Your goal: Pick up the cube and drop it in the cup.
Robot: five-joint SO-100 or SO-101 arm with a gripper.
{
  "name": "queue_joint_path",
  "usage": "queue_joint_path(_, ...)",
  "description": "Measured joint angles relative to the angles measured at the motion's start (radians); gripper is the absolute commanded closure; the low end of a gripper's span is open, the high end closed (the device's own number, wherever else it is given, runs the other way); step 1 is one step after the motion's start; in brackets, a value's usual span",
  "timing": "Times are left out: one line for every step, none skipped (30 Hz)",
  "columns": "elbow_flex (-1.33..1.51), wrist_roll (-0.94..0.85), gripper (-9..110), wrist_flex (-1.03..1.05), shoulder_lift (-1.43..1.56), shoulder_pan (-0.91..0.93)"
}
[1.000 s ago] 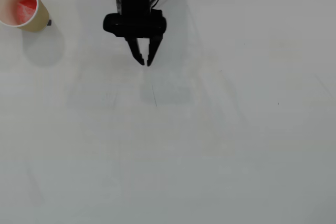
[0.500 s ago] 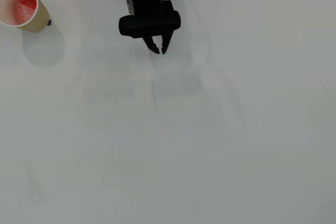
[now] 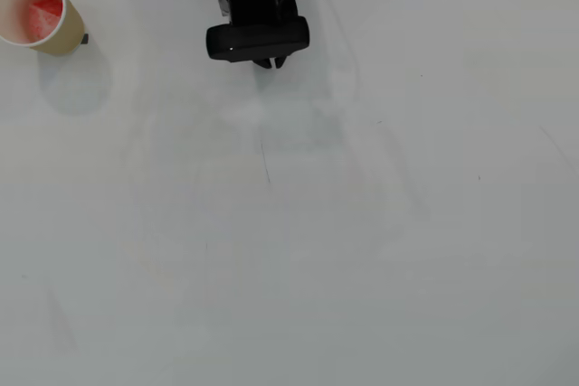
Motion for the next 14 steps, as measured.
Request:
queue_joint_path(0.000,0.000,102,0.000,0.000,0.000)
queue_joint_path(0.000,0.000,102,0.000,0.000,0.002)
queue_joint_path(0.000,0.000,102,0.003,0.000,0.003)
queue_joint_path(0.000,0.000,102,0.003,0.000,0.006)
queue_joint_path(0.000,0.000,102,0.003,0.000,0.008)
queue_joint_path(0.000,0.000,102,0.003,0.000,0.008)
queue_joint_path(0.000,0.000,102,0.003,0.000,0.008)
queue_joint_path(0.000,0.000,102,0.003,0.000,0.008)
queue_joint_path(0.000,0.000,102,0.003,0.000,0.008)
queue_joint_path(0.000,0.000,102,0.003,0.000,0.009)
queue_joint_path(0.000,0.000,102,0.003,0.000,0.009)
queue_joint_path(0.000,0.000,102,0.003,0.000,0.009)
queue_joint_path(0.000,0.000,102,0.003,0.000,0.009)
queue_joint_path(0.000,0.000,102,0.003,0.000,0.009)
